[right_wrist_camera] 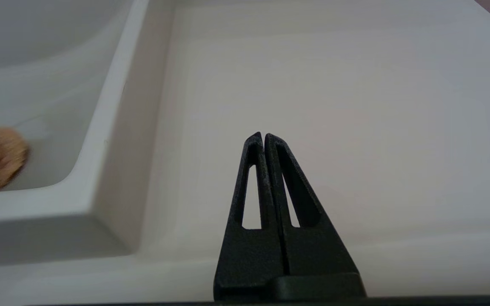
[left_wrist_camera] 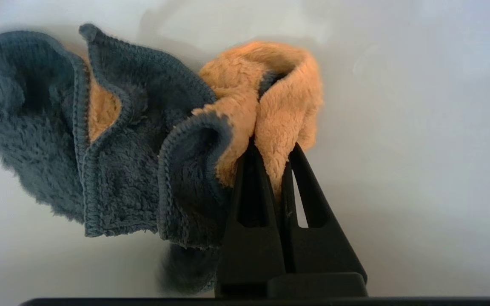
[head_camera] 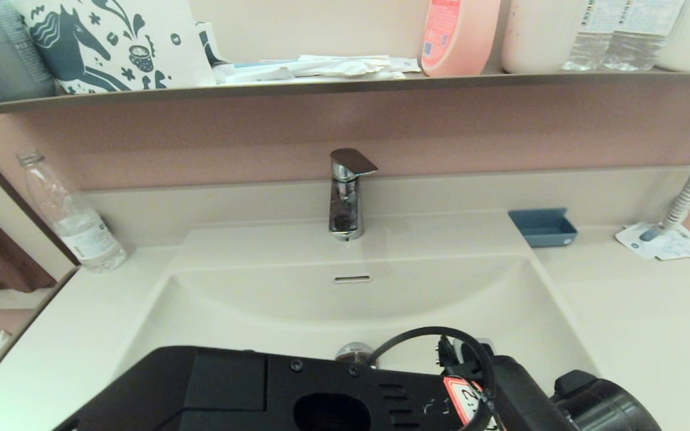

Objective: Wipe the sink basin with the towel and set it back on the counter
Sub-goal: Wipe the sink

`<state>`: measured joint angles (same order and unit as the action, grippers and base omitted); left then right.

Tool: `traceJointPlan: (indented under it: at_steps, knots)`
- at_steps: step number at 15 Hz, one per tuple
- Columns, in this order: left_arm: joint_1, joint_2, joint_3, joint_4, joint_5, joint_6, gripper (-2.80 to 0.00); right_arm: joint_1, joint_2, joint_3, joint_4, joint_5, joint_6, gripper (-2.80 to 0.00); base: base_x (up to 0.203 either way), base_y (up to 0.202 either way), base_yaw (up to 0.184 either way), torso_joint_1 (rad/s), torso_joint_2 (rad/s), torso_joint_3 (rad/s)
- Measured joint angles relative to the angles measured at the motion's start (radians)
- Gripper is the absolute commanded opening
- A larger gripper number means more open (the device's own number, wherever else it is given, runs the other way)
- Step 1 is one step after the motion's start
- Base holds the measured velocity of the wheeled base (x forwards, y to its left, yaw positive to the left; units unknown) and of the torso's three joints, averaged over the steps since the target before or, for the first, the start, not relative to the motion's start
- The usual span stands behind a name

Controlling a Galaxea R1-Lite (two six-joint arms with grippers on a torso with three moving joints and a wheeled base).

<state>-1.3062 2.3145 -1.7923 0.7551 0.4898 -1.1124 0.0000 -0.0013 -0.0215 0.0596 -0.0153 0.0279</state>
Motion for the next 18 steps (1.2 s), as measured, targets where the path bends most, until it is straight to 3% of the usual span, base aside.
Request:
traceJointPlan:
  at_steps: [2, 5, 12, 15, 18]
  knots:
    - [-0.002, 0.0, 0.003, 0.115, -0.033, -0.056, -2.8, 0.0, 0.0, 0.0, 0.0, 0.0, 0.001, -2.8, 0.0, 0.0, 0.0, 0.0, 0.0, 0.0]
    - [0.031, -0.026, 0.068, 0.21, -0.037, -0.066, -2.8, 0.0, 0.0, 0.0, 0.0, 0.0, 0.0, -2.8, 0.0, 0.0, 0.0, 0.0, 0.0, 0.0]
    - [0.166, -0.192, 0.409, 0.204, -0.026, -0.059, -2.8, 0.0, 0.0, 0.0, 0.0, 0.0, 0.0, -2.8, 0.0, 0.0, 0.0, 0.0, 0.0, 0.0]
    - [0.234, -0.293, 0.576, 0.144, -0.008, -0.026, -2.8, 0.0, 0.0, 0.0, 0.0, 0.0, 0.0, -2.8, 0.0, 0.0, 0.0, 0.0, 0.0, 0.0]
    - [0.26, -0.347, 0.622, 0.077, 0.001, -0.016, -2.8, 0.0, 0.0, 0.0, 0.0, 0.0, 0.0, -2.8, 0.0, 0.0, 0.0, 0.0, 0.0, 0.0]
